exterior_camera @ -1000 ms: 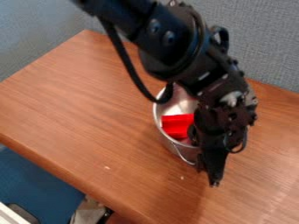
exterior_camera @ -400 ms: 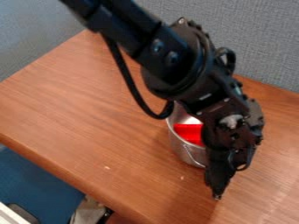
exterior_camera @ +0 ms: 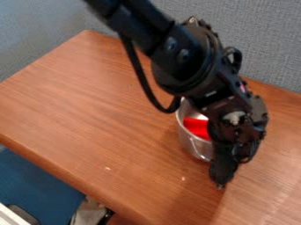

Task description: Put the red object in the metal pot

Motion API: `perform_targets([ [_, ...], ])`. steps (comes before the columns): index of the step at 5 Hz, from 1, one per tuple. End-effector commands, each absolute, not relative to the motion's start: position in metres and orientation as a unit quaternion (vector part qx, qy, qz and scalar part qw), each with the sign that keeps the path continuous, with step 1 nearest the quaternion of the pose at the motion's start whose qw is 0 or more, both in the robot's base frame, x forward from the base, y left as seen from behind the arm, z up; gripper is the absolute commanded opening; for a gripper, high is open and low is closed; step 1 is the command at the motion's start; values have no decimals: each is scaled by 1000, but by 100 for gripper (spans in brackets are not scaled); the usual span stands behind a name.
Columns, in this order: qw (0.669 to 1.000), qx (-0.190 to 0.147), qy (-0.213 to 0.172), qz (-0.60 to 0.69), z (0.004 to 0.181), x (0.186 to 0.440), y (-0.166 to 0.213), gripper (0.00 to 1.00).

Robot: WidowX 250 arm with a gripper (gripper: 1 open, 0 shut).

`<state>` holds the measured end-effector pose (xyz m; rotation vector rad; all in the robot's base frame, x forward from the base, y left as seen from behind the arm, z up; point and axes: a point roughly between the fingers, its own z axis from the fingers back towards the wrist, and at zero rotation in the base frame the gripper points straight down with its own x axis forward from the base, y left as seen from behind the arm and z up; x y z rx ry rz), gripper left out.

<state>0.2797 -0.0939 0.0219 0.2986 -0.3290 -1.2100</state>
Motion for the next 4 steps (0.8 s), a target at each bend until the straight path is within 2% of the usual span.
perform_targets([
  [1,801,153,-176,-551,35,296,-82,0],
  [2,800,155,-198,-545,43,301,-83,0],
  [4,815,133,-220,-520,38,292,-118,0],
])
